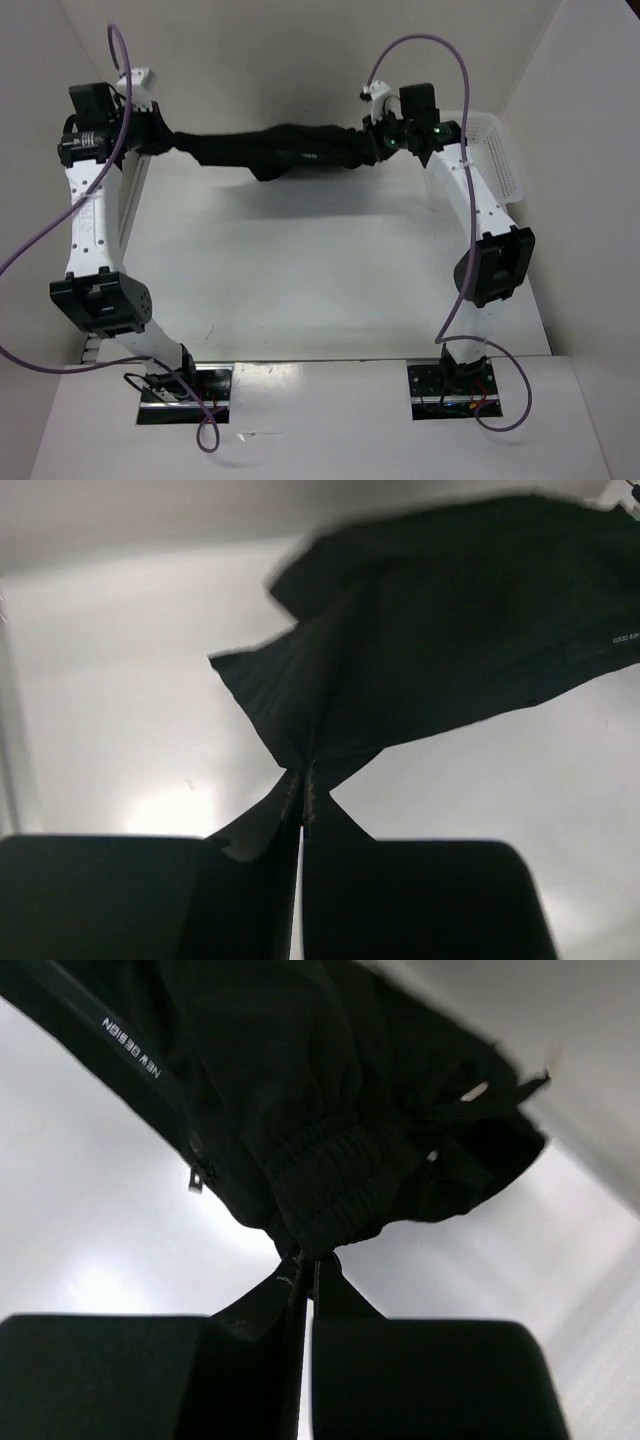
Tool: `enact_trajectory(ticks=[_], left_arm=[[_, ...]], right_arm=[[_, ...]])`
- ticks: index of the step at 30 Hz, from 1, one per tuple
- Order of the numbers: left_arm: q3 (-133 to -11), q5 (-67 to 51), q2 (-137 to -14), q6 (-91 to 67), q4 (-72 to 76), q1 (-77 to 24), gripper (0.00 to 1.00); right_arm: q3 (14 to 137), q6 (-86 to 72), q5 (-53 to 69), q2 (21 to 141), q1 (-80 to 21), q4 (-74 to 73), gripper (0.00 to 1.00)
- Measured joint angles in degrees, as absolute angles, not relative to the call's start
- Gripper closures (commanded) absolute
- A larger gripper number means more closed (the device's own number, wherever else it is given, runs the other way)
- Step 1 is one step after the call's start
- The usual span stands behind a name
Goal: Fold and stack the shorts
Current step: Flatten the shorts out
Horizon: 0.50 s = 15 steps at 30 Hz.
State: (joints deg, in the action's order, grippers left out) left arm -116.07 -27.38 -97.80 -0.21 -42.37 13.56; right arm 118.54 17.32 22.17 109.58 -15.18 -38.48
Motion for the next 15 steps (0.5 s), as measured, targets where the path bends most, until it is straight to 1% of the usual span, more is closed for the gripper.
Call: enact_trajectory(ticks=[3,9,13,15], left_arm=[[-104.2,-26.9,-93.1,-0.2,-44.2,13.6,1.00],[-80.6,-23.1,-92.1,-0.3,-49.8,11.8,1.00],[-70.3,-20.2,-92.0,-0.3,-54.1,9.7,1.00],[-67.1,-18.6,-92.0,-0.3,-55.6,8.9,1.00]], right_arm=[[105.7,20.8,24.0,104.4,-15.2,-41.3,1.00],[81.2,29.4,23.0,99.7,-17.2,-47.4,1.00],[70.1,35.6,20.1,98.4,-20.2,-51.9,1.00],[66.9,37.6,19.6,97.8,-21.0,-53.7,1.00]])
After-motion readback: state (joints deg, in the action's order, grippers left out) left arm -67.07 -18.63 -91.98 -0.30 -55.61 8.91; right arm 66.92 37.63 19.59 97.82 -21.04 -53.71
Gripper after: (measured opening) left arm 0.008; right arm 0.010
